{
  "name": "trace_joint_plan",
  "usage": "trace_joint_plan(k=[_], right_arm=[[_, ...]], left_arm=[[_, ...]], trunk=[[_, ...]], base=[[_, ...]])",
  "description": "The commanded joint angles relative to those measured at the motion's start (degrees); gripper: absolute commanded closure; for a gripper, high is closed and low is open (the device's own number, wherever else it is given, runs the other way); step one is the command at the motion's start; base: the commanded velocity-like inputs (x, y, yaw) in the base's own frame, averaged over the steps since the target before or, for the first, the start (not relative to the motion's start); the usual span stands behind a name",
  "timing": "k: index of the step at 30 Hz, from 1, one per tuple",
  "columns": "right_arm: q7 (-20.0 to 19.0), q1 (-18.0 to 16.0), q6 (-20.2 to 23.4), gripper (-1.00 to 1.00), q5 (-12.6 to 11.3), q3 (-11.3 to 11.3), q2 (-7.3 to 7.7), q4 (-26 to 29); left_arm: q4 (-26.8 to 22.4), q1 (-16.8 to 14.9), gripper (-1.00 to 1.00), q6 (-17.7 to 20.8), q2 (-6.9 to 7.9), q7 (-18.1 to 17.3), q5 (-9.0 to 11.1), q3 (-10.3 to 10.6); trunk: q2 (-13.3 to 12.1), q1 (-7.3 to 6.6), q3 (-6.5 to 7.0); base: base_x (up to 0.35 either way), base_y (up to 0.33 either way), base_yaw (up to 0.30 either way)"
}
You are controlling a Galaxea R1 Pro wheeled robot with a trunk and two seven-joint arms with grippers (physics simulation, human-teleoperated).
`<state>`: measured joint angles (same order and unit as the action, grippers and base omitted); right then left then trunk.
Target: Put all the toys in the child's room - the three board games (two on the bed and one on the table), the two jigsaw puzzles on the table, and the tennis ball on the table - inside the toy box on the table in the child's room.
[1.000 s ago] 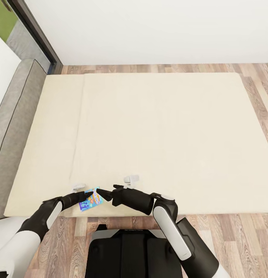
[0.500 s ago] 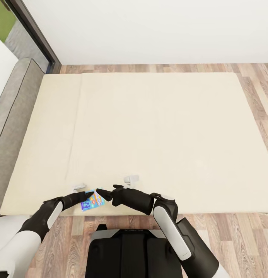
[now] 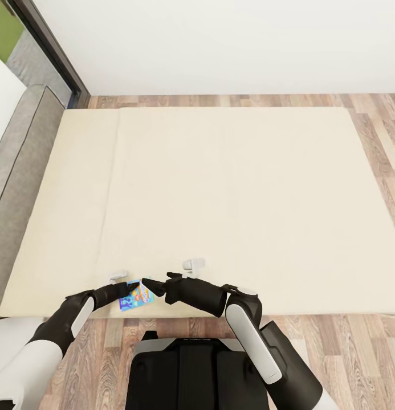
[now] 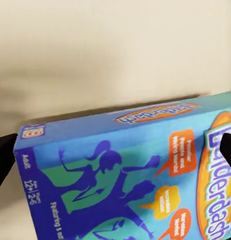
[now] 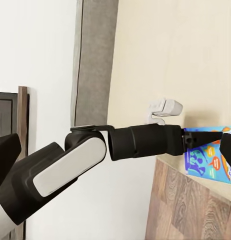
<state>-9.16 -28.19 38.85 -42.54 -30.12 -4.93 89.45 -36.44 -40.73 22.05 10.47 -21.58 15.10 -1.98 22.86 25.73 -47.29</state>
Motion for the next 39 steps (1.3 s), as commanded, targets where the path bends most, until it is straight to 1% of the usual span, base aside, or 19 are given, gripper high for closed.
trace_joint_plan(k=[1,11,39], right_arm=[[-0.2,0.0,0.3,-1.0,0.1,0.1,-0.01,0.0],[-0.2,0.0,0.3,-1.0,0.1,0.1,-0.07,0.0],[-0.2,0.0,0.3,-1.0,0.1,0.1,0.01,0.0]], left_arm=[[3.4,0.0,-1.0,0.9,-0.89,-0.3,1.1,0.0],[3.4,0.0,-1.0,1.0,-0.89,-0.3,1.1,0.0],[3.4,0.0,-1.0,0.9,-0.89,-0.3,1.2,0.0]], trunk=[[0.1,0.06,-0.06],[0.1,0.06,-0.06],[0.1,0.06,-0.06]], base=[[0.0,-0.106,0.0],[0.0,-0.17,0.0],[0.0,-0.023,0.0]])
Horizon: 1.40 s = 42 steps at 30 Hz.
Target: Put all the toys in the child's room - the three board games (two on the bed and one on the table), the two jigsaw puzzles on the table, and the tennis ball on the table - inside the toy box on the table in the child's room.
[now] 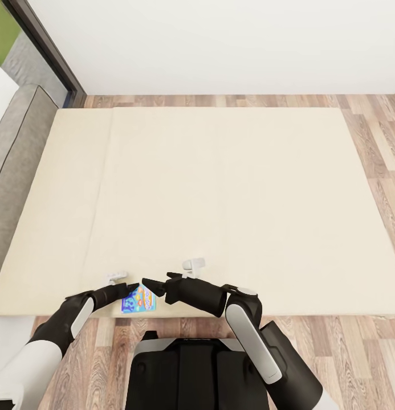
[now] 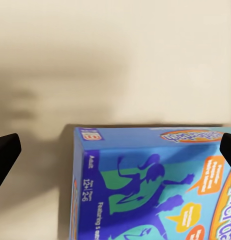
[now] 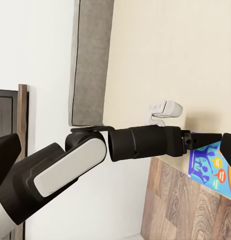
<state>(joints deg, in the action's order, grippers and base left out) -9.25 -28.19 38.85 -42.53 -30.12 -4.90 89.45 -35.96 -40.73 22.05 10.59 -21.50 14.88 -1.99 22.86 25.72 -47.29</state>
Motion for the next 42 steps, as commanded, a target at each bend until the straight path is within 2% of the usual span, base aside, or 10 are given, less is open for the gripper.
trace_joint_plan(k=[1,34,42], right_arm=[[-0.2,0.0,0.3,-1.0,0.1,0.1,-0.02,0.0],[-0.2,0.0,0.3,-1.0,0.1,0.1,-0.05,0.0],[-0.2,0.0,0.3,-1.0,0.1,0.1,-0.04,0.0]], left_arm=[[2.9,0.0,-1.0,0.9,-1.01,-0.4,1.4,0.0],[2.9,0.0,-1.0,1.4,-1.01,0.1,1.4,-0.1],[2.9,0.0,-1.0,1.4,-1.01,0.2,1.4,-0.7]], trunk=[[0.1,0.07,-0.07],[0.1,0.07,-0.07],[0.1,0.07,-0.07]], base=[[0.0,-0.002,0.0],[-0.012,0.0,0.0],[0.0,0.0,0.0]])
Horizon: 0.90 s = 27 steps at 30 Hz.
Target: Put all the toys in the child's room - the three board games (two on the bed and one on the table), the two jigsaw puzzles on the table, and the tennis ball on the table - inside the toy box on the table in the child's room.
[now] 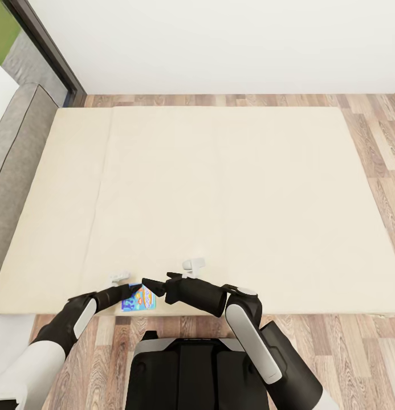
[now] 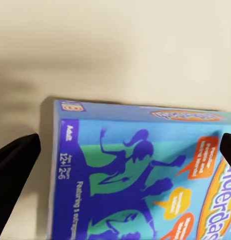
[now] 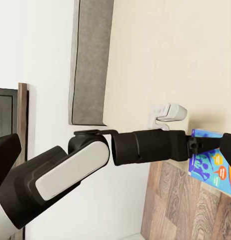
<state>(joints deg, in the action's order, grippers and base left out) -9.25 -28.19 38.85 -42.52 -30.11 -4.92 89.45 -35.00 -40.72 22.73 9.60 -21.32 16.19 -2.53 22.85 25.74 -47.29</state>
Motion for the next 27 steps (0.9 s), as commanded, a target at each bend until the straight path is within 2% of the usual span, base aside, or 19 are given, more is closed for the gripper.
trace_joint_plan(k=[1,19,27], right_arm=[[-0.2,0.0,0.3,-1.0,0.1,0.1,-0.02,0.0],[-0.1,0.0,0.3,-1.0,0.1,0.1,-0.09,0.0],[-0.2,0.0,0.3,-1.0,0.1,0.1,-0.09,0.0]], left_arm=[[2.0,0.0,-1.0,0.7,-0.02,0.0,0.1,-0.2],[2.0,0.0,-1.0,0.7,-0.02,-0.2,0.1,-0.6],[2.0,0.0,-1.0,0.7,-0.02,-0.2,0.1,-1.5]], trunk=[[0.1,0.05,-0.06],[0.1,0.05,-0.06],[0.1,0.05,-0.06]], base=[[0.0,0.0,0.0],[0.0,-0.013,0.0],[0.0,-0.01,0.0]])
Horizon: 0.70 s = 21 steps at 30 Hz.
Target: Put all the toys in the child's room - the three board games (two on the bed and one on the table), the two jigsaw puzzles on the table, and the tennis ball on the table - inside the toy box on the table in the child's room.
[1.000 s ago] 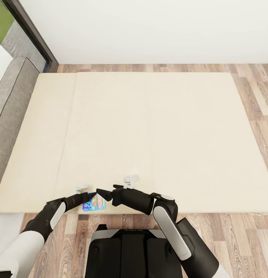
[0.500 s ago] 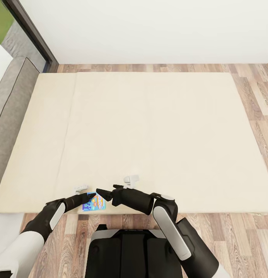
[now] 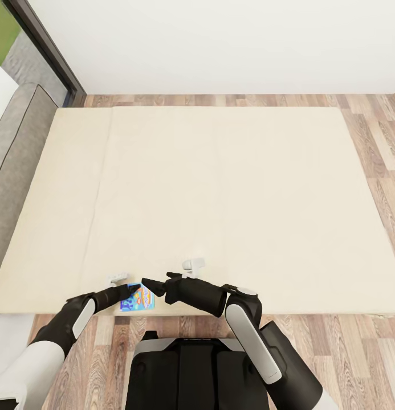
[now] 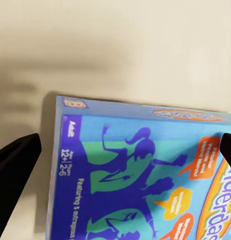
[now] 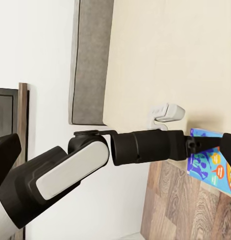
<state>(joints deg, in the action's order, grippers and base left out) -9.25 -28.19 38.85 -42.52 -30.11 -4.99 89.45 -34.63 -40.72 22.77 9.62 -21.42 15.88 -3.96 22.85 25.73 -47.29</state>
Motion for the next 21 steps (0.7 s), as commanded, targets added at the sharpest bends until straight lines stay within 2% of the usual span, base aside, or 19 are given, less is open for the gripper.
trace_joint_plan(k=[1,21], right_arm=[[-0.2,0.0,0.3,-1.0,0.1,0.1,-0.02,0.0],[-0.1,0.0,0.3,-1.0,0.1,0.1,0.06,0.0]], left_arm=[[1.6,0.0,-1.0,0.7,-0.04,-0.1,0.4,-0.2],[1.6,0.0,-1.0,0.7,-0.04,0.0,0.4,-0.5]], trunk=[[0.1,0.05,-0.06],[0.1,0.05,-0.06]], base=[[0.0,-0.003,0.0],[0.0,0.0,0.0]])
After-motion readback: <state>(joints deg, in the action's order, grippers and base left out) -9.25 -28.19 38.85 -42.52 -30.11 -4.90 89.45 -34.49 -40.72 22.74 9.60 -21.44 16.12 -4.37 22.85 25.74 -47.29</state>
